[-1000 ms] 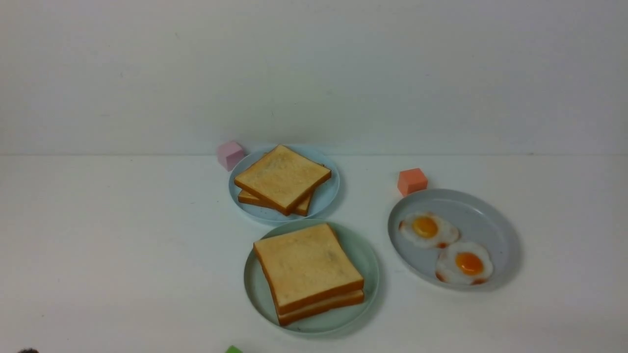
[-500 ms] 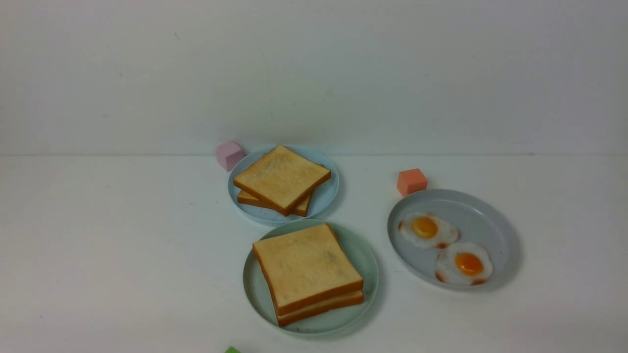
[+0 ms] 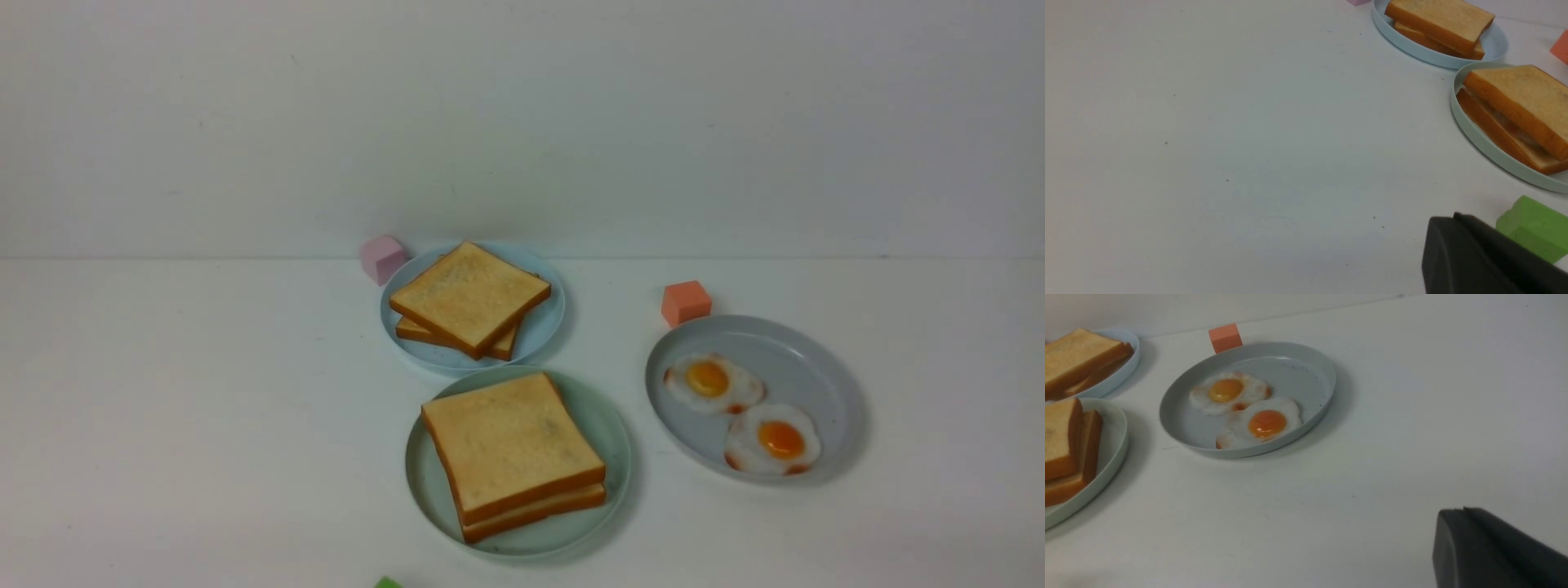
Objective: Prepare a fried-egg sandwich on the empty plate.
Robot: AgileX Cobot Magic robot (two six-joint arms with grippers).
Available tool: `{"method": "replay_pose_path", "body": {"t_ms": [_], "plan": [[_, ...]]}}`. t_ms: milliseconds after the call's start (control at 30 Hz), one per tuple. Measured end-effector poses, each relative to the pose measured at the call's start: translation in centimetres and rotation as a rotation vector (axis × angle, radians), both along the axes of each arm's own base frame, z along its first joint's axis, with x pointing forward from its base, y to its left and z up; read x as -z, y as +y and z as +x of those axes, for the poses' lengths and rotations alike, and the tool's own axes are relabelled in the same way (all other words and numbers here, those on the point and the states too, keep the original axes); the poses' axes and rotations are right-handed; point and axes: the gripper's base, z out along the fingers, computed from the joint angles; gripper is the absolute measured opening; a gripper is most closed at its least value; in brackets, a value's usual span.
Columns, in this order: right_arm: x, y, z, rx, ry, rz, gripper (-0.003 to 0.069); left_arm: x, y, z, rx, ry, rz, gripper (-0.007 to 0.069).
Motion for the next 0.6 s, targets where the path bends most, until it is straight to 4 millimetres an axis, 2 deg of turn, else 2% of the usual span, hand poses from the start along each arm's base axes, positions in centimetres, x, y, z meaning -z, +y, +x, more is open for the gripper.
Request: {"method": "replay_pose_path", "body": {"t_ms": [600], "plan": [[0.0, 0.0, 0.0, 0.0, 0.0, 0.0, 0.0059, 0.0, 0.0, 0.0, -0.001, 0.0, -0.003, -0.0002]]}}
